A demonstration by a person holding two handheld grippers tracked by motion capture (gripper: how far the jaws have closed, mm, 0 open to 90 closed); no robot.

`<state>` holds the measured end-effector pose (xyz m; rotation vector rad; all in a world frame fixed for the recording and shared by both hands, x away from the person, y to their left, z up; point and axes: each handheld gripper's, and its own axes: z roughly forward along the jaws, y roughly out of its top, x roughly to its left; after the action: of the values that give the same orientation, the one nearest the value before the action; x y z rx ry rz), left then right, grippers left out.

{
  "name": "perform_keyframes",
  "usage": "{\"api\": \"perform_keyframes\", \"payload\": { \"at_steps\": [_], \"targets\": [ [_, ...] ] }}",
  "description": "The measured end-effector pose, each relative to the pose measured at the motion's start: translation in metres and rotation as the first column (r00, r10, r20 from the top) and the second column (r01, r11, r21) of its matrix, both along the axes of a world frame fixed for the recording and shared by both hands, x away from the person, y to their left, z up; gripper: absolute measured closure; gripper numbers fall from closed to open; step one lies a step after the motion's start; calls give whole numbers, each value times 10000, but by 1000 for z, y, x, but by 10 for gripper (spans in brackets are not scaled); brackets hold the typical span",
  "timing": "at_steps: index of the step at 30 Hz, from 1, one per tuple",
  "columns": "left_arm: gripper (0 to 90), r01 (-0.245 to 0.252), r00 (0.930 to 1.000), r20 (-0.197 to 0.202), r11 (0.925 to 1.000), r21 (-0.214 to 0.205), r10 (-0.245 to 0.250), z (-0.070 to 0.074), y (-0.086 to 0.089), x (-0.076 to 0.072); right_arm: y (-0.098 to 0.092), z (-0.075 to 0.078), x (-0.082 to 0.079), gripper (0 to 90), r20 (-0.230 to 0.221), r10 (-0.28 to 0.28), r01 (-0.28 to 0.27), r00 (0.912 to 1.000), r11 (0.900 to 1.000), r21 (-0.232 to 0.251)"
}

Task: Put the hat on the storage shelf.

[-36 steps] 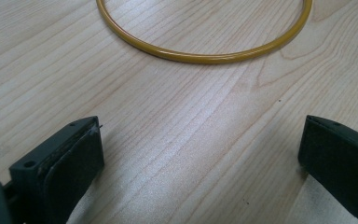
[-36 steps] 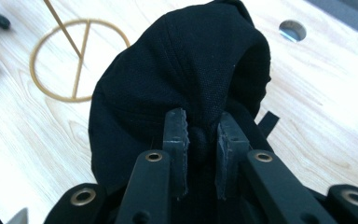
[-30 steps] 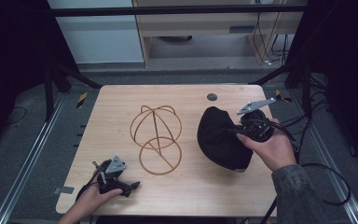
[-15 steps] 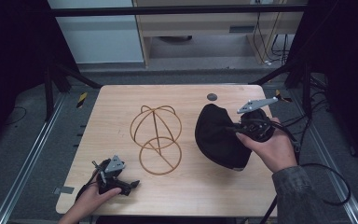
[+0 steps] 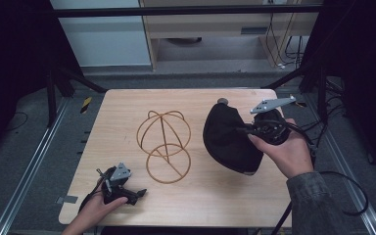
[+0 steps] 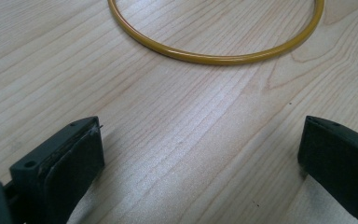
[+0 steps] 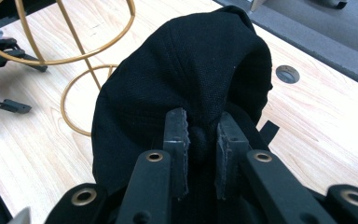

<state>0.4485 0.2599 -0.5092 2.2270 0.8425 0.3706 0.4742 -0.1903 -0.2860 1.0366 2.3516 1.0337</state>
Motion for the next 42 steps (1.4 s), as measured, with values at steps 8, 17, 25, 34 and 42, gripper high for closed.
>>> {"api": "perform_keyframes", "payload": {
  "at_steps": [8,17,25,34,42],
  "targets": [
    [0,11,10000,-6,10000,-8,-11,0,0,0,2,5,-2,777,128,88,-90,9999,9997,206],
    [0,9,10000,-3,10000,-6,-9,0,0,0,2,13,-10,780,170,369,-377,9992,9983,450],
    [0,23,10000,24,10000,30,-23,0,0,0,5,18,-16,781,208,418,-428,9989,9979,494],
    [0,22,10000,21,10000,30,-22,0,0,0,13,40,-22,781,620,628,-666,9961,9960,601],
    [0,23,10000,17,10000,32,-24,0,0,0,15,49,-22,781,709,614,-655,9956,9962,581]
  ]
}}
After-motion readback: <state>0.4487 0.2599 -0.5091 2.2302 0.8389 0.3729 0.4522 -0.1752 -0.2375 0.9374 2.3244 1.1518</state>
